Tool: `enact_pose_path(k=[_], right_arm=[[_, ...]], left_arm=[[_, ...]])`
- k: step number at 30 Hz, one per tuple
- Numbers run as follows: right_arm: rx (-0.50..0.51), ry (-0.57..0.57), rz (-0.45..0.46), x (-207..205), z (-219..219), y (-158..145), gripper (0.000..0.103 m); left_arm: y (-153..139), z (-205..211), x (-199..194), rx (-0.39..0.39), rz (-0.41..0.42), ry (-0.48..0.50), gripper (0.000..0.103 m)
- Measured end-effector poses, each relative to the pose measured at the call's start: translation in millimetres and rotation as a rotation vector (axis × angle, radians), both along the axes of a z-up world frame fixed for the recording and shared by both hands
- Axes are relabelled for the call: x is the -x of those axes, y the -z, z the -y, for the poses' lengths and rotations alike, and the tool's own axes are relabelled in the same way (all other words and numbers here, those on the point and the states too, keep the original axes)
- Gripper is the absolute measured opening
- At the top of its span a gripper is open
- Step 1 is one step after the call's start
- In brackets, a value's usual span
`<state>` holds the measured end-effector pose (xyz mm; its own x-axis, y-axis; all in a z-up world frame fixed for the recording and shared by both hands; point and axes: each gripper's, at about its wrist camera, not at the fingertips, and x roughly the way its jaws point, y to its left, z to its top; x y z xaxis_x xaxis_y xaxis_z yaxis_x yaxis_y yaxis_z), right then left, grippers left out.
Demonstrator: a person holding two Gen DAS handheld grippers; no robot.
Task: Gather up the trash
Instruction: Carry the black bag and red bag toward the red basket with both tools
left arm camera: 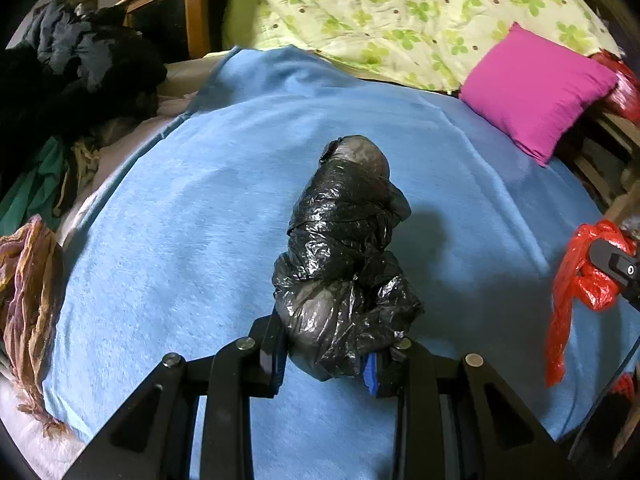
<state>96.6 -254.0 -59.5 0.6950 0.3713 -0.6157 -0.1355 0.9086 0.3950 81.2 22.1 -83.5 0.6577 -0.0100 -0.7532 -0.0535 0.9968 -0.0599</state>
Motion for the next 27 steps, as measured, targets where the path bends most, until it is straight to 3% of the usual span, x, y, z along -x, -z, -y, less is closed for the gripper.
enact_pose_path(k=[11, 27], right_arm=[[-0.133, 0.135, 0.049, 58, 74, -12, 0.055], [-0.166, 0.327, 0.104, 137, 159, -19, 0.055]], left_arm=[[-35, 48, 20, 0.015, 0.033, 0.11, 0.032], [-56, 119, 39, 0.022, 0.053, 0.255, 0.032]])
